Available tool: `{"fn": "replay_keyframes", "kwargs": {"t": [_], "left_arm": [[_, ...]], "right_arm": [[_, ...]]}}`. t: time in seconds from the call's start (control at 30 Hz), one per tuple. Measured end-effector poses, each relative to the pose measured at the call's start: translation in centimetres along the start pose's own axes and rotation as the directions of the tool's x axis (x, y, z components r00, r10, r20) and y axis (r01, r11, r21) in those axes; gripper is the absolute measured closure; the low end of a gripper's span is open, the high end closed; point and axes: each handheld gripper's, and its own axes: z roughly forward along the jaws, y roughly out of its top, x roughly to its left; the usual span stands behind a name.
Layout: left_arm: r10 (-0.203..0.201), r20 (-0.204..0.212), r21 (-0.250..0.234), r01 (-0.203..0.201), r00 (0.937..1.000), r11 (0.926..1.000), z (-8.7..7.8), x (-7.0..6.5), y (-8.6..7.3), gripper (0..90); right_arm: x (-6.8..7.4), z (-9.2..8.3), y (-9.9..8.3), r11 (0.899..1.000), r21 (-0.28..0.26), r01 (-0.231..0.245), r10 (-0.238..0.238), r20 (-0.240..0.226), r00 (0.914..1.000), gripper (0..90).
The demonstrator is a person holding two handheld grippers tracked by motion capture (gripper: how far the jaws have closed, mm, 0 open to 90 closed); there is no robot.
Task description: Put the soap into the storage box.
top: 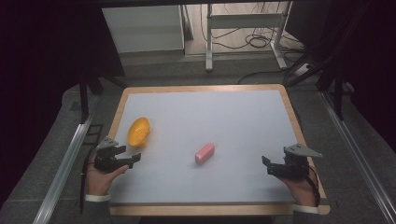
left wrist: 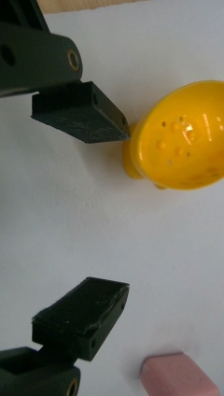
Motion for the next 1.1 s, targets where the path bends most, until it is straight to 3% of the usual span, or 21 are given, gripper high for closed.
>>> {"fn": "replay_keyframes", "kwargs": {"t": [0.13,0.23,0.33,0.6,0.8,0.93,1.1], "left_arm": [[0.004,0.01,0.015,-0.005,0.9999,0.9999,0.2,-0.1,0.1,23.4],[0.007,0.006,0.026,-0.008,1.0,0.9996,0.2,0.1,0.1,23.7],[0.003,0.01,0.027,-0.003,0.9999,0.9996,0.1,0.2,0.1,23.6],[0.017,0.009,0.011,-0.017,0.9998,0.9998,-0.7,-0.4,0.4,24.5],[0.002,0.023,-0.001,-0.002,0.9997,1.0,-1.3,-0.9,0.4,24.2],[0.016,0.024,-0.001,-0.016,0.9996,0.9999,-1.3,-1.3,0.4,24.2],[0.027,-0.003,-0.009,-0.027,0.9996,0.9996,-1.2,-1.6,0.3,25.6]], "right_arm": [[0.0,0.4,-0.2,1.0,0.015,-0.009,0.009,0.017,0.9998,9.2],[0.3,0.6,-0.4,0.998,0.05,0.027,-0.029,0.048,0.9984,9.2],[0.0,0.4,-0.6,0.999,0.048,-0.003,0.001,0.061,0.9982,9.1],[-0.7,0.1,-1.0,0.998,0.045,-0.047,0.045,0.055,0.9975,8.7],[-0.5,0.3,-1.1,0.997,0.055,-0.045,0.041,0.064,0.9971,8.1],[-0.2,0.3,-1.0,0.998,0.055,-0.03,0.027,0.063,0.9977,7.9],[0.0,0.3,-0.9,0.998,0.051,-0.022,0.019,0.063,0.9978,7.9]]}}
